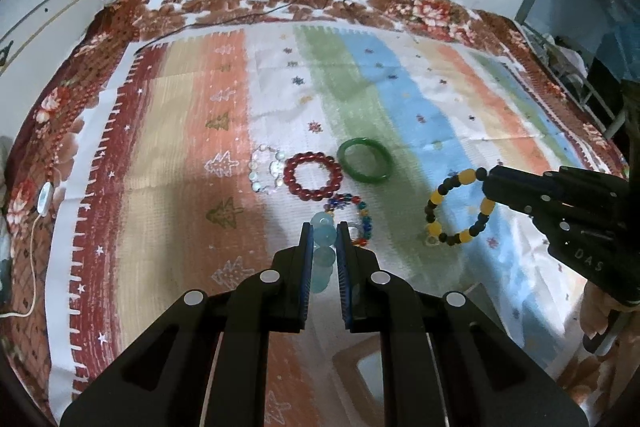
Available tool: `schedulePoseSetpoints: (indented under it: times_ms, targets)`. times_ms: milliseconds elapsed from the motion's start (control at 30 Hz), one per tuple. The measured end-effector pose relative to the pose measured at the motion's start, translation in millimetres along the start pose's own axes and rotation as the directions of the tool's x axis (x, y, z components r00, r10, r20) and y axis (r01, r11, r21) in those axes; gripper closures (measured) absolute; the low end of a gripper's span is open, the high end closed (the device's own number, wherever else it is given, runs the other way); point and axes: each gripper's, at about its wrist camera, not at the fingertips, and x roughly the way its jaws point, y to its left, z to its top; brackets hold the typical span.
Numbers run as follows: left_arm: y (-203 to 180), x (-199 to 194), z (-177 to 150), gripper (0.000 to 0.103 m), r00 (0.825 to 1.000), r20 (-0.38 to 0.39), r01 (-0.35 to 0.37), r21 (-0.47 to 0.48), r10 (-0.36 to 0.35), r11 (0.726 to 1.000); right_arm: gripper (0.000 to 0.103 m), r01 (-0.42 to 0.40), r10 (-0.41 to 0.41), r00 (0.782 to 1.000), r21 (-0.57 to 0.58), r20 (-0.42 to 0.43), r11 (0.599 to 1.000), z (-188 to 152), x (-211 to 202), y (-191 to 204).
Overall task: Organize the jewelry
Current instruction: 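Carry both bracelets over the silver tin and open both grippers to drop them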
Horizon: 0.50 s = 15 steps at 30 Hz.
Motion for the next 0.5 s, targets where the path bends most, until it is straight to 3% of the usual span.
schedulePoseSetpoints:
  times_ms: [500]
  targets:
    - [-30.7,-50.1,-26.6,0.092,0.993,0.094,0.063,0.055,-0.068,0.997,0.092,-0.053,0.057,0.995,-0.053,0.08,0.997,-18.2,-55.5,34.8]
